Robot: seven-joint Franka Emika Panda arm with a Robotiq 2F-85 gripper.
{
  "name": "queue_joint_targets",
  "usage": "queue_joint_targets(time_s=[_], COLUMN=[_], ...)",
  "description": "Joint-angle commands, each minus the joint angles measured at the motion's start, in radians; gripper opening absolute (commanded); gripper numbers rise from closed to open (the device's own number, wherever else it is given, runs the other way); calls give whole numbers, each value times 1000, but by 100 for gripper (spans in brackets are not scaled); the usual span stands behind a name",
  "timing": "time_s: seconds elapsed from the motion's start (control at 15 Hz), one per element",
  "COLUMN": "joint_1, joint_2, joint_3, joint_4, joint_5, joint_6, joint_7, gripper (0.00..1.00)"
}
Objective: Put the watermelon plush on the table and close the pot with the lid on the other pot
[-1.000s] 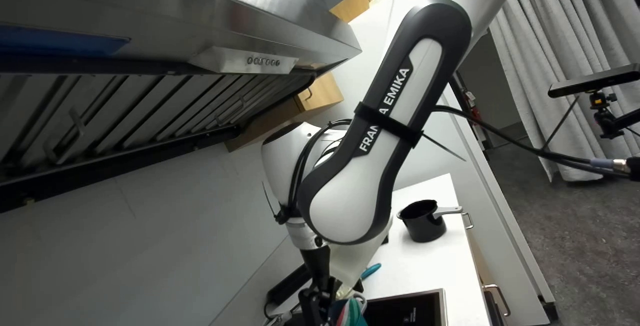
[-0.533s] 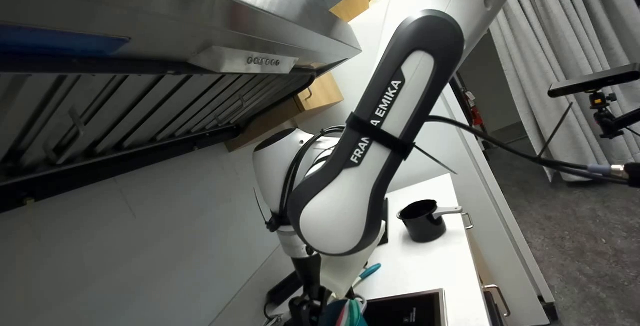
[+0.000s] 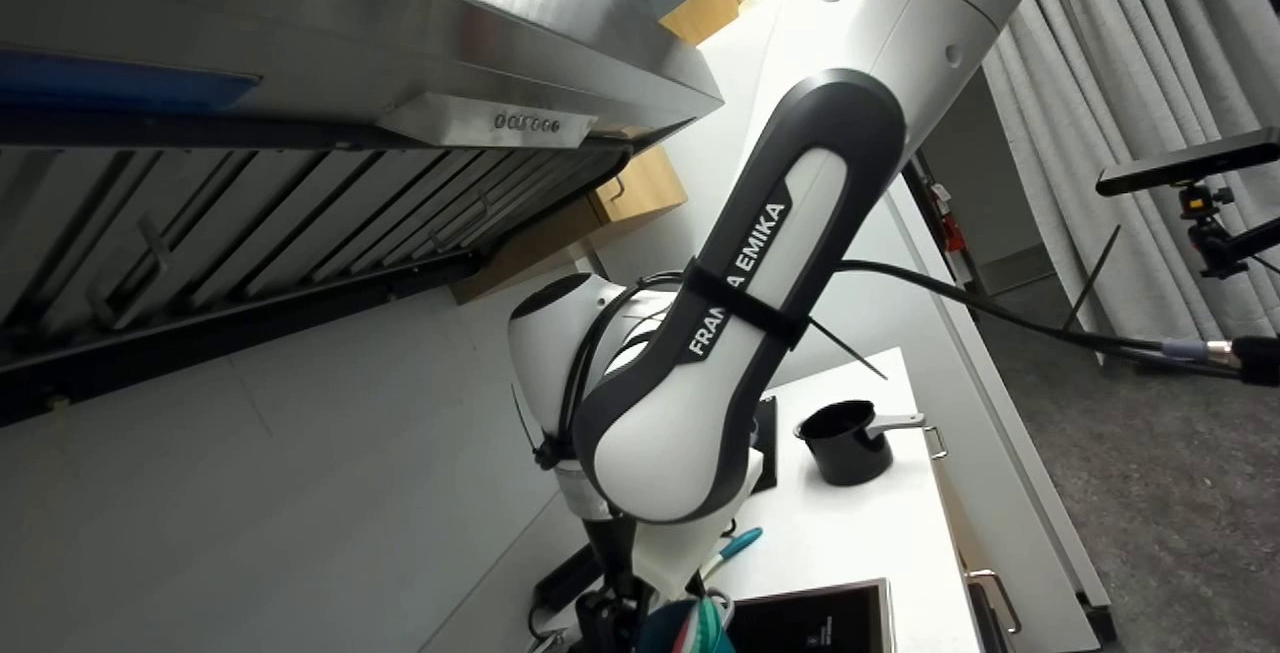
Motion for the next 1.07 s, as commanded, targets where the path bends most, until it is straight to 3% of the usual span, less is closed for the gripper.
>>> queue_joint_targets(time_s=[0.0, 0.2, 0.27, 0.33, 0.4, 0.47, 0.53, 1.0], joint_1=[5, 9, 16, 16, 18, 13, 5, 21], joint_2=[33, 26, 20, 17, 17, 19, 21, 28], joint_3=[-12, -19, -20, -21, -21, -20, -18, -37], joint_4=[61, 45, 35, 29, 27, 27, 28, 61], joint_5=[17, 15, 11, 10, 9, 13, 17, 6], joint_6=[-35, -48, -57, -61, -68, -73, -76, -115], joint_7=[30, 47, 59, 64, 70, 71, 68, 125], gripper=[100, 93, 86, 89, 86, 77, 61, 9])
